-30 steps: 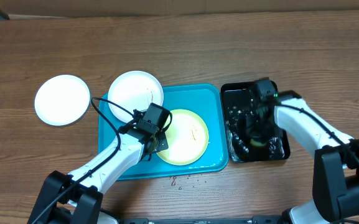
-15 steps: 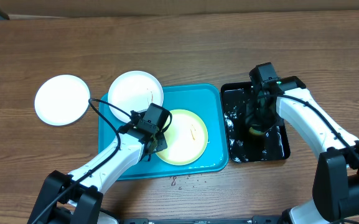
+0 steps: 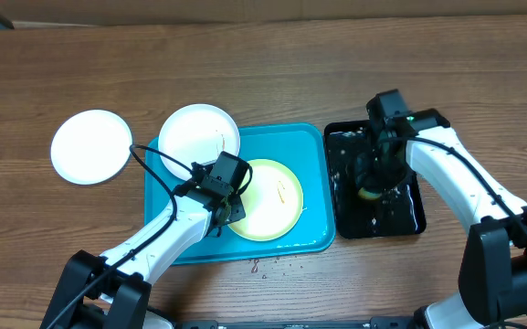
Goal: Clean dirty plates on tray and stack at the side
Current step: 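Grasp the green-yellow sponge in the black tray with the right gripper, then scrub the yellow plate with the sponge while left gripper holds the rim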
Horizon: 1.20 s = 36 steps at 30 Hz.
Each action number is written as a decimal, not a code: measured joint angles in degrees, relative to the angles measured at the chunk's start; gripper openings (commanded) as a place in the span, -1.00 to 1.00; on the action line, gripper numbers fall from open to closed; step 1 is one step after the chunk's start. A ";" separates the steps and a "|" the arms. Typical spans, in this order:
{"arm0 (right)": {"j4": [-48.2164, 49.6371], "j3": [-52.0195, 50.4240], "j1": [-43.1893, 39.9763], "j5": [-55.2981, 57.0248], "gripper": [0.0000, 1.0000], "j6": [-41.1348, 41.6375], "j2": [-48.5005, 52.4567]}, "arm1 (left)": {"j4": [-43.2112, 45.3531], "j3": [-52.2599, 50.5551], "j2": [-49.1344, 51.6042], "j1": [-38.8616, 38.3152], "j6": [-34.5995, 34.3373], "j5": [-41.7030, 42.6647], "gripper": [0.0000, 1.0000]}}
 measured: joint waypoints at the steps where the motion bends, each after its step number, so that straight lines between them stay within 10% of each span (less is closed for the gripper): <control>1: -1.33 1.51 0.00 -1.68 -0.92 -0.31 0.07 | -0.04 0.00 0.00 0.00 0.00 0.00 -0.40; 6: -2.34 5.68 1.51 -6.78 -0.92 -1.90 0.07 | 1.22 0.00 0.00 0.00 2.51 1.27 -0.90; 23: 18.99 -3.28 25.00 -4.00 -0.85 -2.99 0.13 | 2.08 0.00 0.00 0.00 6.05 3.76 -0.81; 36: 27.30 -9.62 25.53 3.23 0.14 -0.52 0.17 | 2.08 0.00 0.00 0.00 6.05 3.93 -0.82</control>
